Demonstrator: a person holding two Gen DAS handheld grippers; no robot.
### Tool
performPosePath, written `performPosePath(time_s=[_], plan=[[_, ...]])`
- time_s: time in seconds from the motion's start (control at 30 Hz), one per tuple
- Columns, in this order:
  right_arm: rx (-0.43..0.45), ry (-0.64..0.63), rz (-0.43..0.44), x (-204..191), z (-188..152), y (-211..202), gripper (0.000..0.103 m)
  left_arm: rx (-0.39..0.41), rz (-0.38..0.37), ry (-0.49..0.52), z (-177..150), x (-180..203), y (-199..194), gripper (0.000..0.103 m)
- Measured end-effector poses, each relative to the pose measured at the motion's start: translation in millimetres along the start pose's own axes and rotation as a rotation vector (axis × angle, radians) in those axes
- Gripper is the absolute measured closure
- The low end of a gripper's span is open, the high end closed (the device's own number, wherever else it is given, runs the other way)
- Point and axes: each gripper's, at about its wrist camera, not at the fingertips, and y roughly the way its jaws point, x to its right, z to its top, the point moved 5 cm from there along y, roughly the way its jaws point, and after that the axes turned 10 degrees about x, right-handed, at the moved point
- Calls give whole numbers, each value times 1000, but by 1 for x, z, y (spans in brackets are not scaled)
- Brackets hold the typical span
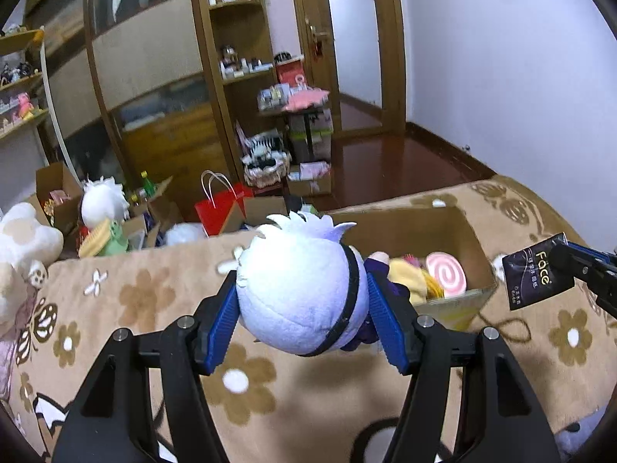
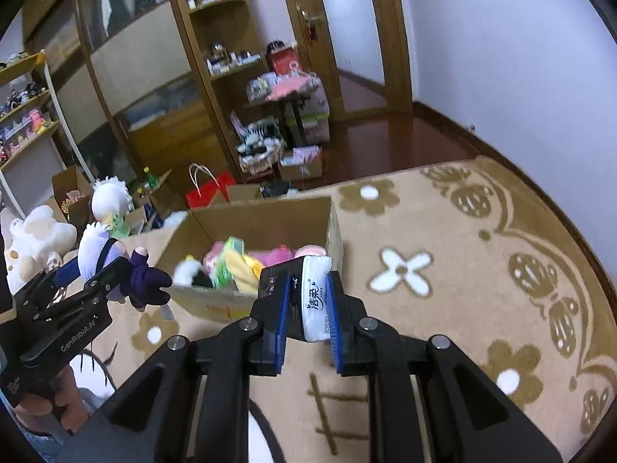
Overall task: Organize soft objects
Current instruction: 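Lift the plush doll with the left tool while the right tool carries the Face pack over the box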
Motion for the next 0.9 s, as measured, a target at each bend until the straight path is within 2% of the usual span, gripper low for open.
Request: performPosePath(time_s=[0.2, 0.43, 0.63, 0.9], plan=[[63, -30, 10, -11, 15, 13, 84, 42, 34, 27, 16, 1, 14, 40], [114, -56, 21, -20, 23, 31, 84, 34, 40, 46, 15, 8, 36, 40], [135, -88, 23, -28, 23, 48, 84, -3, 37, 48, 8, 11, 58, 40], [103, -97, 28, -28, 11, 71, 84, -65, 29, 43, -8, 10, 86, 39]])
